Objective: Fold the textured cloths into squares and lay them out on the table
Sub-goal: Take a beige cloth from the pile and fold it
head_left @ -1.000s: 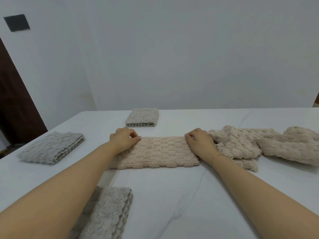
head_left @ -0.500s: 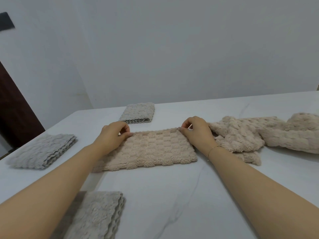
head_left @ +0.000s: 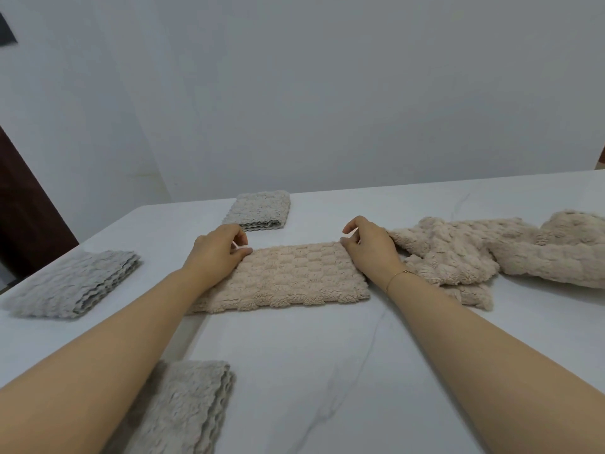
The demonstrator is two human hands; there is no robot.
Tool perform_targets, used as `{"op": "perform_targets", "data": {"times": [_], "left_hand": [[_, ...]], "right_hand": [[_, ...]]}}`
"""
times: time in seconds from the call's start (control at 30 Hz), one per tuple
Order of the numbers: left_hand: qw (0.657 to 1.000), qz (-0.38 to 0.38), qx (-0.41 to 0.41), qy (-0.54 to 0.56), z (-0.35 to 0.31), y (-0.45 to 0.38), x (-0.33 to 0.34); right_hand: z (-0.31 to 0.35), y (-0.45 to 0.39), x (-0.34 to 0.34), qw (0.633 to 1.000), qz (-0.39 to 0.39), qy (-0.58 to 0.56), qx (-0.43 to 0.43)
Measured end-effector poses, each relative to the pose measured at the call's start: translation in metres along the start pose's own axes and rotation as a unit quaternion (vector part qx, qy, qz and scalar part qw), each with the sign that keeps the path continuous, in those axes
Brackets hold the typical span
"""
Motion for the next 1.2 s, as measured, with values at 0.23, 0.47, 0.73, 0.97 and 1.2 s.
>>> {"op": "perform_targets", "data": {"times": [0.23,0.47,0.73,0.97,1.2], "left_hand": [[0.994,0.096,0.048,-0.018,-0.064,0.030,0.007],[0.976,0.156,0.051,-0.144,-0.068,0.048,0.021],[0.973,0.050,0.219,0.050,-0.135,0.089,-0.007],[0.973,0.007,0.230,0.014,-0.142,0.086,0.012],[0.979,-0.022,0.193,0.062,-0.140,0.090,-0.011]], "right_hand": [[-0.002,-0.004,0.001,0.995,0.000,0.101,-0.006],[0.006,0.006,-0.008,0.993,0.010,0.118,-0.012],[0.004,0.004,-0.010,0.998,0.023,-0.038,0.032],[0.006,0.009,-0.011,0.993,0.030,-0.110,0.037],[0.008,0.013,-0.012,0.979,0.021,-0.201,0.006]]}}
Point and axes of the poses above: each hand's wrist, its own y-axis away from the middle knuckle, its own x-axis out of the palm, z = x × y, the point moved 3 cm from there along -y, towards the middle knuckle
